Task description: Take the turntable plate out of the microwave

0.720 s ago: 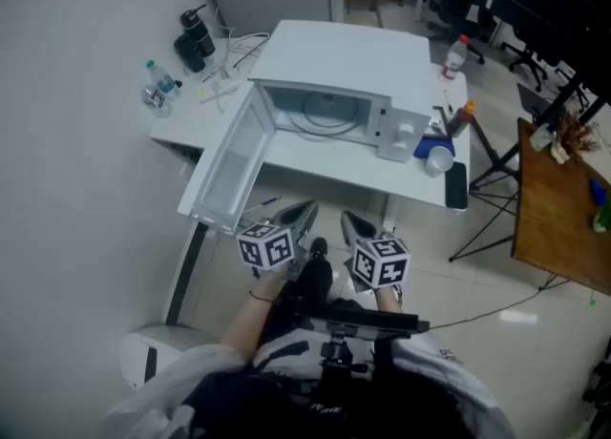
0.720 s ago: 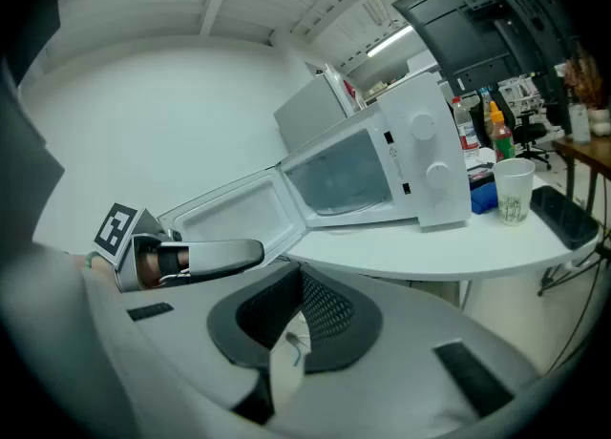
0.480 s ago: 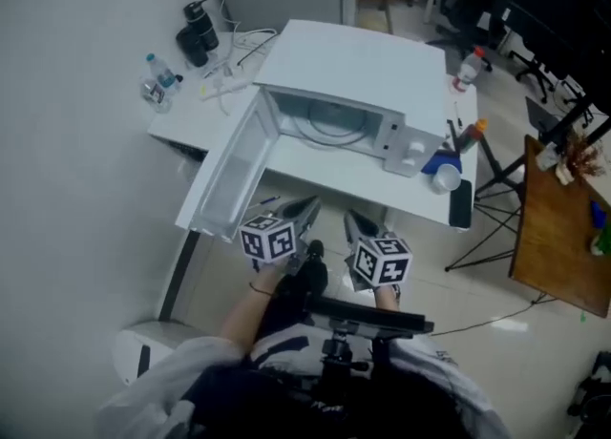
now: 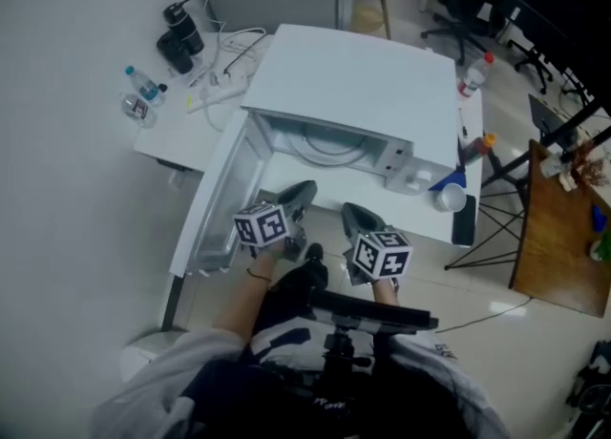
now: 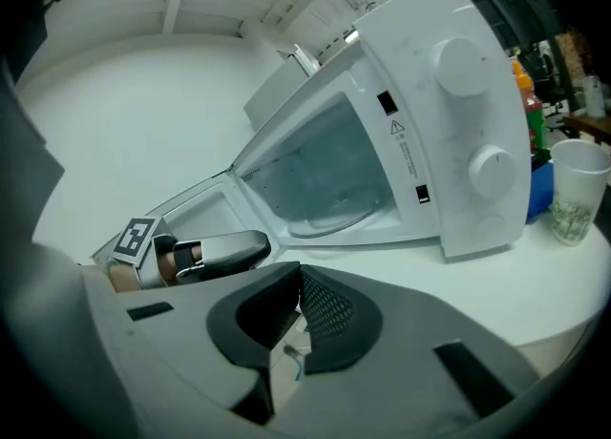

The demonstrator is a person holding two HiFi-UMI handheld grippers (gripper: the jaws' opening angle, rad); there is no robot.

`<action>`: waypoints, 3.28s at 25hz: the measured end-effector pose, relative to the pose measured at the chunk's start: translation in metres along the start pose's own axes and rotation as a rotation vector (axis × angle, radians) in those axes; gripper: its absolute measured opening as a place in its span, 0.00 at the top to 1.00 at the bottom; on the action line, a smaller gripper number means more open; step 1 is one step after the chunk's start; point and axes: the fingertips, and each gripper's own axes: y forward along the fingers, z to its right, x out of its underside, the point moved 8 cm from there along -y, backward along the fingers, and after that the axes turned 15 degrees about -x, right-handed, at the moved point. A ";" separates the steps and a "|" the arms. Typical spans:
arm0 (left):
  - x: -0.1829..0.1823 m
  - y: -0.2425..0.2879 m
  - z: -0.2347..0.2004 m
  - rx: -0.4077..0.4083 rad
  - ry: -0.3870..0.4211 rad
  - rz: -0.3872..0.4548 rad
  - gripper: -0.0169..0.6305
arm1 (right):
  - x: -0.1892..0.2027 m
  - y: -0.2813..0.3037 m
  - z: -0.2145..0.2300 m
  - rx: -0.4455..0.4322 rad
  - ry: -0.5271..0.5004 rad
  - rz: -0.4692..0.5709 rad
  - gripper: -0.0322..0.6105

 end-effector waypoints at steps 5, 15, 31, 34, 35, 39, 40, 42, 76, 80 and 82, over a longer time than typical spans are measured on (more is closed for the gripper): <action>-0.014 0.035 -0.022 -0.054 -0.033 -0.032 0.86 | -0.005 0.012 0.020 0.034 0.001 -0.023 0.94; -0.031 0.072 -0.052 -0.101 -0.270 -0.028 0.81 | -0.011 0.029 0.028 0.036 -0.024 -0.107 0.86; -0.026 0.088 -0.062 -0.033 -0.621 0.002 0.90 | -0.009 0.025 0.039 0.065 -0.009 -0.107 0.86; -0.020 0.084 -0.055 -0.046 -0.596 -0.013 0.90 | -0.012 0.026 0.041 0.062 -0.009 -0.095 0.86; -0.018 0.081 -0.054 -0.051 -0.596 -0.013 0.90 | -0.013 0.027 0.041 0.057 -0.009 -0.093 0.86; -0.009 0.064 -0.054 -0.070 -0.598 -0.009 0.90 | -0.015 0.033 0.041 0.036 0.019 -0.096 0.86; -0.006 0.061 -0.054 -0.072 -0.597 -0.010 0.90 | -0.015 0.035 0.041 0.027 0.039 -0.100 0.85; -0.002 0.055 -0.054 -0.065 -0.596 -0.012 0.90 | -0.013 0.040 0.043 -0.005 0.096 -0.113 0.73; 0.015 0.018 -0.055 0.012 -0.488 -0.083 0.88 | -0.015 0.065 0.091 -0.098 0.553 0.230 0.82; 0.014 0.021 -0.061 0.021 -0.480 -0.046 0.88 | -0.013 0.064 0.090 -0.122 0.564 0.248 0.83; 0.012 0.026 -0.060 0.054 -0.478 -0.035 0.87 | -0.013 0.063 0.087 -0.134 0.555 0.246 0.84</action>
